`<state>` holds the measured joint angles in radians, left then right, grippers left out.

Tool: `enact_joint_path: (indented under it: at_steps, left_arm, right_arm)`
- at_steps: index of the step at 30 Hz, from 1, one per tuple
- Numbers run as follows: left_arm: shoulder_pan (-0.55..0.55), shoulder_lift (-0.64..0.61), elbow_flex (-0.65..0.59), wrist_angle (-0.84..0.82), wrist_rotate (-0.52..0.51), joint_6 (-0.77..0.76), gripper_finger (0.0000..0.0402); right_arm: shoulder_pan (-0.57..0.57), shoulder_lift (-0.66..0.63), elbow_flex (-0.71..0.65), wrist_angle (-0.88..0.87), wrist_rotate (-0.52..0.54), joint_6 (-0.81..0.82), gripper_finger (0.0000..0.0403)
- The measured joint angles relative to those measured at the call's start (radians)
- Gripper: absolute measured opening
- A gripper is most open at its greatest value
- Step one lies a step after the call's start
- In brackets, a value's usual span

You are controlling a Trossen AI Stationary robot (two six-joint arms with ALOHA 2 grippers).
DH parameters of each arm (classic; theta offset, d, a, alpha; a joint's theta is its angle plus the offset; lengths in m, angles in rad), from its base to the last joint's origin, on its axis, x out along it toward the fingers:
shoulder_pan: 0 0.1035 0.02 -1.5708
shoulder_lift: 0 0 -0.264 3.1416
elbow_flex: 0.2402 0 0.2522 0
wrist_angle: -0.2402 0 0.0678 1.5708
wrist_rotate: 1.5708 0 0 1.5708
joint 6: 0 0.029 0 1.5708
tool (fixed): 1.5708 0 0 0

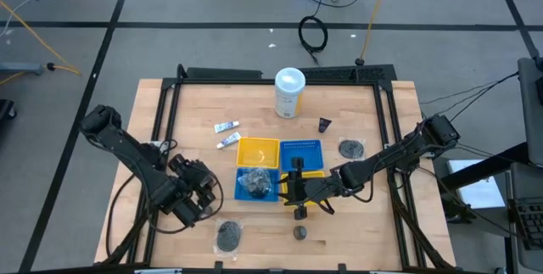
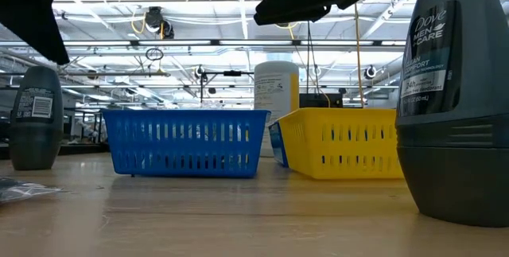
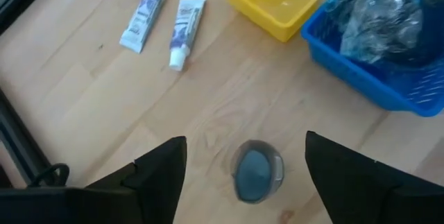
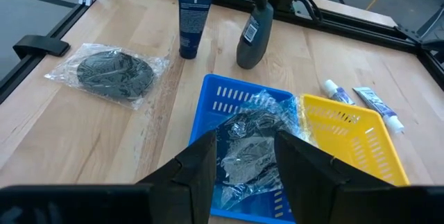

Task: Pick & Place Travel size toiletries
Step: Put the gray deodorant into the top blue bin

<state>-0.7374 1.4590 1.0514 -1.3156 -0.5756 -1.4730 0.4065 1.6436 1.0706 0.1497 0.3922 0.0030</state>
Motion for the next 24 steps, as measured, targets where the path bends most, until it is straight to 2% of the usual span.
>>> enact_joint_path:
  at_steps: [10,24]
  left_arm:
    - [-0.018,-0.001,-0.055,0.090,0.021,-0.015,0.0258]
    - [-0.017,-0.001,-0.138,0.171,0.026,-0.041,0.0255]
  right_arm:
    - [0.000,0.000,0.000,0.000,0.000,0.000,0.0141]
    - [0.000,0.000,0.000,0.000,-0.001,0.000,0.0141]
